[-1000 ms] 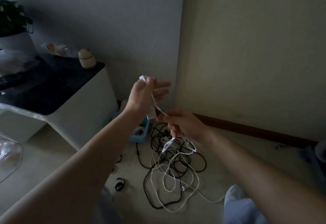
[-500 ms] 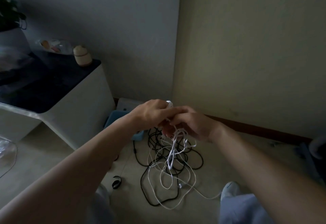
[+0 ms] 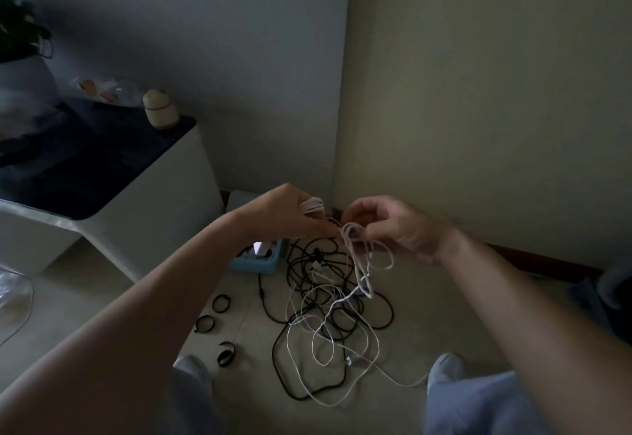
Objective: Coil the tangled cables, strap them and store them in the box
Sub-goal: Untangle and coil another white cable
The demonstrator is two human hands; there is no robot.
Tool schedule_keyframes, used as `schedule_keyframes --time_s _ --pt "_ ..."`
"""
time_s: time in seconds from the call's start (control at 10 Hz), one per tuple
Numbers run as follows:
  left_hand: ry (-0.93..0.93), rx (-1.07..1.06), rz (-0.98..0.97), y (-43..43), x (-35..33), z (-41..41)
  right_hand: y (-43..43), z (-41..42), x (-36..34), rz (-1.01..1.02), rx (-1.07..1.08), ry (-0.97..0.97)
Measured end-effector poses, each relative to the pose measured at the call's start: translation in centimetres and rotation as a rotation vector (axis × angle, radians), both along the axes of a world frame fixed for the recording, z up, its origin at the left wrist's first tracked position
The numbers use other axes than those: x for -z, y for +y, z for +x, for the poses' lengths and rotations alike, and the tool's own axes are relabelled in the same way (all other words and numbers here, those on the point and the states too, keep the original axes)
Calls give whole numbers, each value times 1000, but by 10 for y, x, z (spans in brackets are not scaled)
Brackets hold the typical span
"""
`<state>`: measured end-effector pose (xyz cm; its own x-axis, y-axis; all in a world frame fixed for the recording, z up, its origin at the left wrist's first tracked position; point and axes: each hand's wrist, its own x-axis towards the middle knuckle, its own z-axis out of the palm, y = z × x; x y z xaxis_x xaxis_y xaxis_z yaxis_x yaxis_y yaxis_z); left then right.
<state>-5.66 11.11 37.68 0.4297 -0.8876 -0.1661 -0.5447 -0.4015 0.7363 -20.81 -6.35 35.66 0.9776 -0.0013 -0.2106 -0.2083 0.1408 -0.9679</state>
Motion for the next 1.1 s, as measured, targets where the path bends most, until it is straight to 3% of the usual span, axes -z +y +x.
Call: schedule_keyframes --time_s 0.2,0.4,0.5,0.7,0.8,0.9,1.0,1.1 --pt "181 -110 -161 -4 -4 -5 -4 1 2 -196 181 -148" --pt "298 -269 -176 4 -7 10 -10 0 7 -267 339 -186" --pt "275 -401 -152 9 -2 22 -19 0 9 -310 435 -193" --pt "111 -615 -104 6 10 41 -20 6 8 -161 589 -159" --pt "50 -651 -84 7 17 51 -28 6 7 -230 701 -157" --pt "-48 -798 -66 13 20 66 -41 6 11 -336 845 -110" --pt "-234 -968 -13 38 19 91 -73 -5 10 -354 1140 58" --pt "-71 -891 -47 41 16 83 -100 -24 18 -472 1110 265"
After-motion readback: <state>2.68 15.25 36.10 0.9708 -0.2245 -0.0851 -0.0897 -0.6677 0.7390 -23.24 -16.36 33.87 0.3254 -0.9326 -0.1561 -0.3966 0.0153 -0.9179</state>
